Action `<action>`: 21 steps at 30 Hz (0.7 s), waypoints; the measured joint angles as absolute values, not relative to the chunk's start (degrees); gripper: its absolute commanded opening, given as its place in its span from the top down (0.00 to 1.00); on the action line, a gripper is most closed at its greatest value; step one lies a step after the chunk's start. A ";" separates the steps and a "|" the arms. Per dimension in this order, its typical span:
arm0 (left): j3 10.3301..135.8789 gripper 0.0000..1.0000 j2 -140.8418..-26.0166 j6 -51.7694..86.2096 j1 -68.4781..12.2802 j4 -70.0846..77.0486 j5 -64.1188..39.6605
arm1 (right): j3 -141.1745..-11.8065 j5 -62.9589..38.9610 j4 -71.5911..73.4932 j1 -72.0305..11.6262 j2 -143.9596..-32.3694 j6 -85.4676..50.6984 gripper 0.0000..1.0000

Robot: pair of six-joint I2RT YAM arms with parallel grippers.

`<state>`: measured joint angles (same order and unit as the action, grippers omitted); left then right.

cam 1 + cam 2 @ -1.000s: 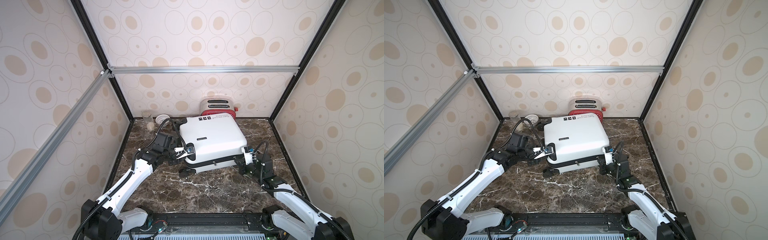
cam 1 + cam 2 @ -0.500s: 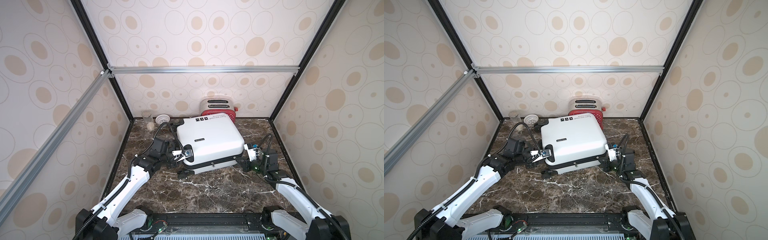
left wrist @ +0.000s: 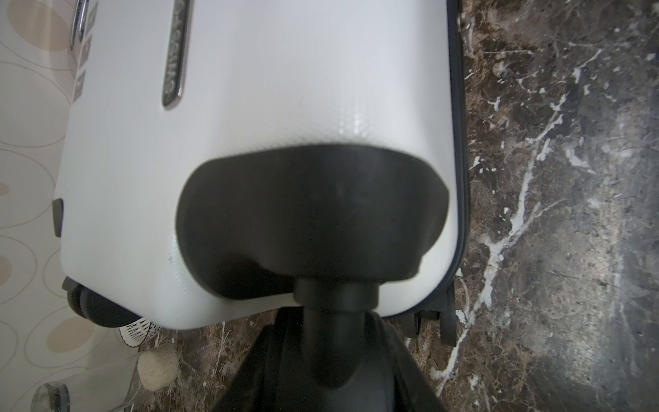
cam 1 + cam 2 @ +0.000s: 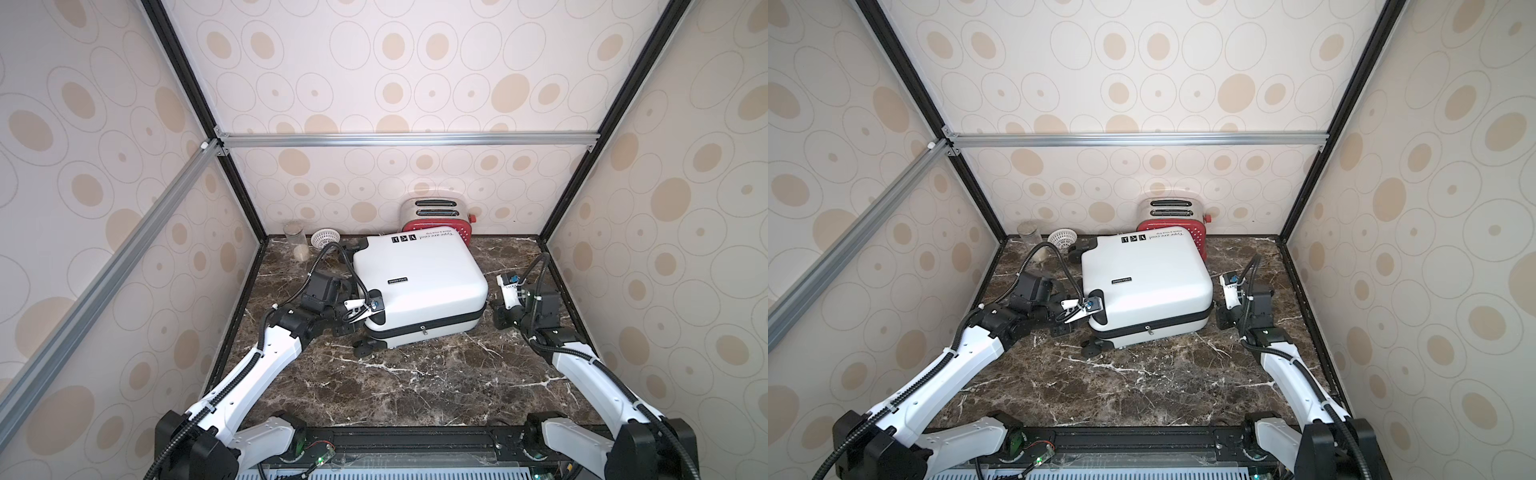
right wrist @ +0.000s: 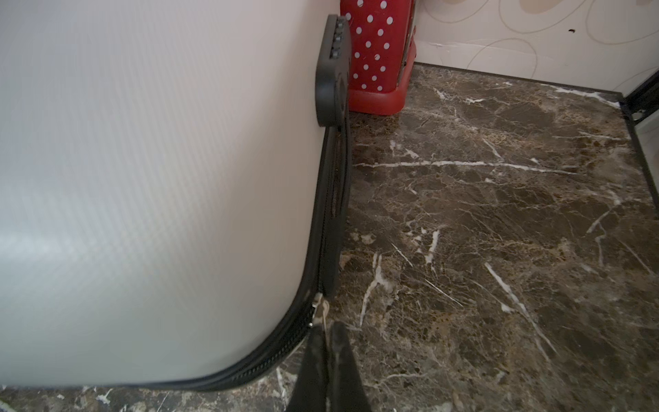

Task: Open the suitcase zippers
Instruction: Unzip the zipper on the suitcase.

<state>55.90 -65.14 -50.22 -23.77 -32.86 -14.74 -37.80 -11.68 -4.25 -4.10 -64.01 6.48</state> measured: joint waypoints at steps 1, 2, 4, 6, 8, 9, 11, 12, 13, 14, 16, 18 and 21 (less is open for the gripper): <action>55.68 1.00 -64.86 -50.22 -23.77 -32.73 -14.76 | -38.70 -11.66 -4.23 -4.10 -65.34 7.05 1.00; 55.51 1.00 -64.53 -50.22 -23.77 -32.71 -14.79 | -39.88 -11.77 -4.27 -4.03 -66.87 7.62 1.00; 55.05 1.00 -63.92 -50.17 -23.77 -32.71 -15.05 | -42.26 -12.58 -4.38 -3.75 -69.78 8.27 1.00; 54.59 1.00 -63.24 -50.13 -23.77 -32.69 -15.22 | -44.36 -14.13 -4.19 -3.49 -72.77 8.45 1.00; 53.95 1.00 -62.41 -49.89 -23.64 -32.69 -15.33 | -46.19 -16.95 -3.01 -3.03 -75.77 8.16 1.00; 53.69 0.99 -62.08 -49.67 -23.53 -32.71 -15.38 | -46.70 -18.26 -2.28 -2.83 -76.84 7.88 1.00; 53.12 0.85 -61.47 -48.97 -23.29 -32.67 -15.44 | -47.05 -20.36 -0.62 -2.57 -78.28 6.92 1.00; 52.88 0.77 -61.25 -48.56 -23.22 -32.53 -15.55 | -47.05 -20.95 -0.32 -2.52 -78.41 6.63 1.00; 52.66 0.61 -61.01 -47.86 -23.18 -32.32 -15.62 | -46.98 -21.32 0.01 -2.48 -78.41 6.46 1.00; 52.49 0.43 -60.80 -47.09 -23.16 -32.21 -15.75 | -46.70 -21.69 0.60 -2.44 -78.19 6.26 1.00; 52.31 0.26 -60.36 -43.83 -23.00 -31.90 -15.11 | -45.15 -22.11 1.89 -2.33 -77.14 5.89 1.00; 52.45 0.15 -59.53 -39.59 -22.13 -31.29 -14.02 | -43.16 -22.00 2.79 -2.15 -75.29 5.80 1.00; 53.82 0.13 -58.65 -34.24 -21.61 -31.75 -13.37 | -40.75 -20.71 2.76 -2.92 -71.79 5.87 1.00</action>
